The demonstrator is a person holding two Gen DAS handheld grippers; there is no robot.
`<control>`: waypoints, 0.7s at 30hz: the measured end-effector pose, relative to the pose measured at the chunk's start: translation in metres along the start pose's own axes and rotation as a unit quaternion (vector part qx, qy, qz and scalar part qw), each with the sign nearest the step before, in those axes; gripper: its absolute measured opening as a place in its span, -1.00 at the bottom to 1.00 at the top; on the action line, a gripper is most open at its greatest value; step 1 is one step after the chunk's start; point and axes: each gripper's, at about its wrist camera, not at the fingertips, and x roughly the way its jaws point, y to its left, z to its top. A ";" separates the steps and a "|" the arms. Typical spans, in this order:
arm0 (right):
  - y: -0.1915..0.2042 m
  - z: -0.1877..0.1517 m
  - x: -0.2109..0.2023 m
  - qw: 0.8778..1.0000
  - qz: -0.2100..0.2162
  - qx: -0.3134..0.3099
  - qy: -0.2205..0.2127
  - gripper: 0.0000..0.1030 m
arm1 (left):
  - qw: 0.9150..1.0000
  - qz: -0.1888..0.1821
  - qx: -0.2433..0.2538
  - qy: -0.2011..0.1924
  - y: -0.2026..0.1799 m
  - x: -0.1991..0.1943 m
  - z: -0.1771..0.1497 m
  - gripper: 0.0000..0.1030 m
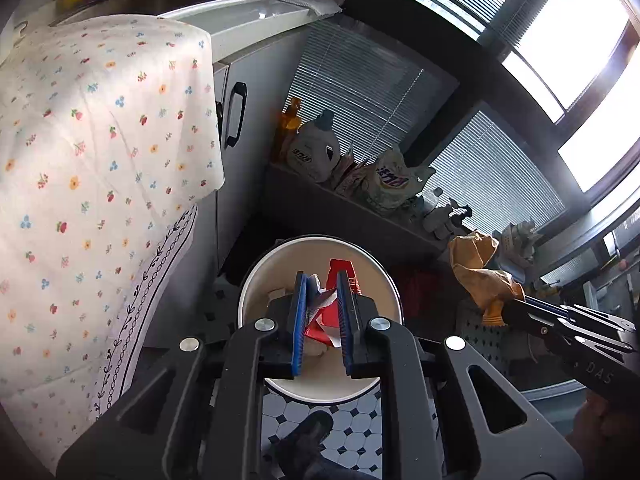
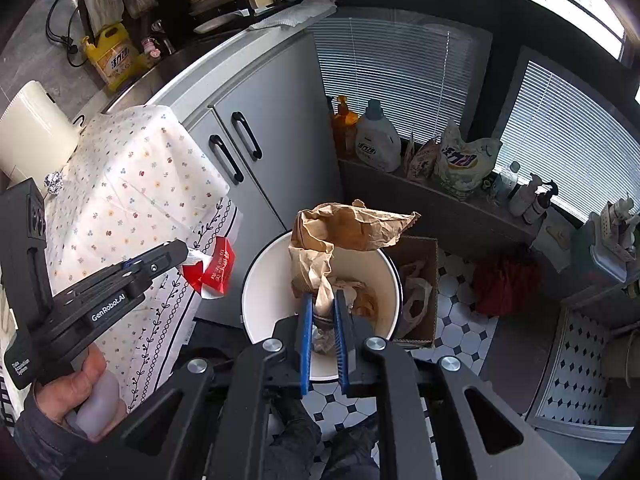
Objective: Collect trash
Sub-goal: 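Open the left gripper over the bin while the right releases the brown paper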
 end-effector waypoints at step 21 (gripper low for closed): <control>-0.011 0.008 0.020 1.000 0.012 -0.011 0.015 -0.78 | 0.997 0.055 -0.050 0.015 0.005 0.028 -0.011 0.68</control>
